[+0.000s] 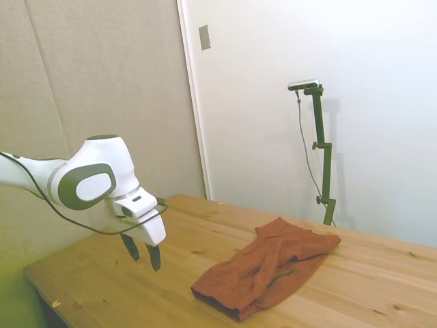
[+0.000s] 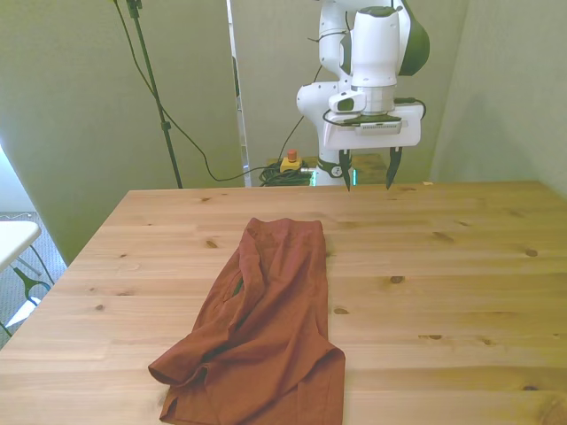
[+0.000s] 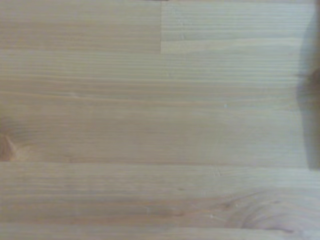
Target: Unfold the shorts
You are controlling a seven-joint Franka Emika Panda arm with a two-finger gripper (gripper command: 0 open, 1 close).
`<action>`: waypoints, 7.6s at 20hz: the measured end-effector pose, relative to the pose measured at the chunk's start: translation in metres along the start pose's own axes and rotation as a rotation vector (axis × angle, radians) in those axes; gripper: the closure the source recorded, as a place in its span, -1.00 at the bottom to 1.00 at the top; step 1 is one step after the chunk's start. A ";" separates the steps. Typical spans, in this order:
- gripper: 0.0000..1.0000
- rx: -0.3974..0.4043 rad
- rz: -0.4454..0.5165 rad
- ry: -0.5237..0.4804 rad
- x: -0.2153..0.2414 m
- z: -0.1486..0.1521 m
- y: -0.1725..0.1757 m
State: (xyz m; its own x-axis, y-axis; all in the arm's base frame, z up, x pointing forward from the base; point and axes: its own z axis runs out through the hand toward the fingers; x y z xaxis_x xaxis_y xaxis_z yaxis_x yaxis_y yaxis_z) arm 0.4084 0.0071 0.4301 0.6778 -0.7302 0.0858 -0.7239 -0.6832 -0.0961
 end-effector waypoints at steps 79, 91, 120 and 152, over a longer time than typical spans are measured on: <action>1.00 0.509 0.024 -0.596 0.295 0.113 0.215; 1.00 0.522 0.003 -0.569 0.294 0.090 0.211; 1.00 0.430 -0.249 -0.498 0.220 0.009 0.098; -1.00 0.307 0.045 -0.087 0.325 0.011 0.026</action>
State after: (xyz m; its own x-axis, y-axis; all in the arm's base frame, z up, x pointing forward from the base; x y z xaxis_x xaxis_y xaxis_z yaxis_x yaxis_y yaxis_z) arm 0.6112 -0.2484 0.4444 0.6640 -0.7477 -0.0091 -0.6898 -0.6078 -0.3935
